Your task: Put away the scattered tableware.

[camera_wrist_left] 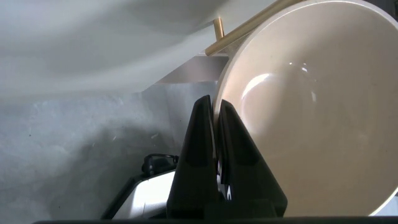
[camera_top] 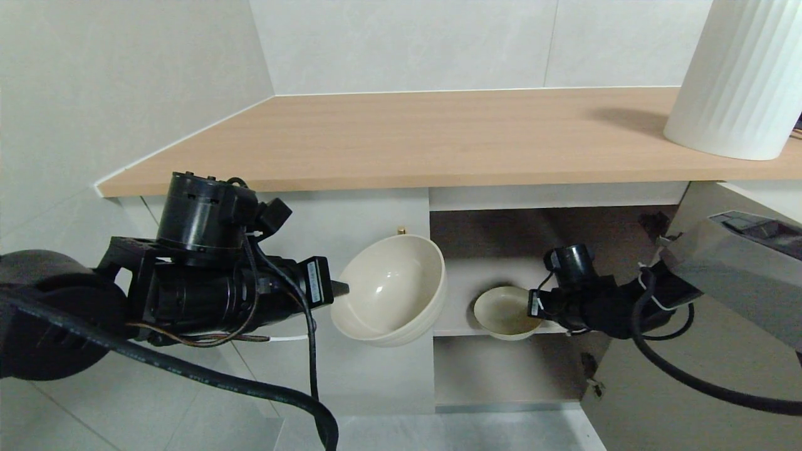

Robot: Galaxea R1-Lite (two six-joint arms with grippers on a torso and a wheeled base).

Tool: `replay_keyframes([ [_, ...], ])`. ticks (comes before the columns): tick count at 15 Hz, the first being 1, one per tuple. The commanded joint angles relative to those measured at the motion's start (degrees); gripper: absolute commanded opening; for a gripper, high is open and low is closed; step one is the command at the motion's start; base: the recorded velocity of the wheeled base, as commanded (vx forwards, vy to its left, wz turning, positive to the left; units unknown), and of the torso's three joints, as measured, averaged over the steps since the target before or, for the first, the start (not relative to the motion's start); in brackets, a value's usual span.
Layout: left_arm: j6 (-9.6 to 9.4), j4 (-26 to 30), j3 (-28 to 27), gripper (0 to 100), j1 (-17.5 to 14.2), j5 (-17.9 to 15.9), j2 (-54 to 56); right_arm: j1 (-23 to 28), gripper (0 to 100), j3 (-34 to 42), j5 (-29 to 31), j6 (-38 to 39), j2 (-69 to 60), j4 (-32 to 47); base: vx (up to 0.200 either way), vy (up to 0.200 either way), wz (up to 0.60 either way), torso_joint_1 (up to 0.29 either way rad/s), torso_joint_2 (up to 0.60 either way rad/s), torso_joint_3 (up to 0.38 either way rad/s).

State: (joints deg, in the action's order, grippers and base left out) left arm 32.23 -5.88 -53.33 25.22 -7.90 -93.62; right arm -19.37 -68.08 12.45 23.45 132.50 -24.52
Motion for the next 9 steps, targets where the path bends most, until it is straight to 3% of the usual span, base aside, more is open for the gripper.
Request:
replay_keyframes([
  [1, 0.02, 0.0, 0.0, 0, 0.0, 0.0, -0.1, 0.5, 0, -0.3, 1.0, -0.2, 2.9, -2.0, 0.000, 0.000, 0.00, 0.000, 0.00, 0.000],
  [9, 0.02, 0.0, 0.0, 0, 0.0, -0.4, -0.3, 1.3, 0, -3.3, 5.6, -0.2, 6.6, -6.2, 0.000, 0.000, 0.00, 0.000, 0.00, 0.000],
])
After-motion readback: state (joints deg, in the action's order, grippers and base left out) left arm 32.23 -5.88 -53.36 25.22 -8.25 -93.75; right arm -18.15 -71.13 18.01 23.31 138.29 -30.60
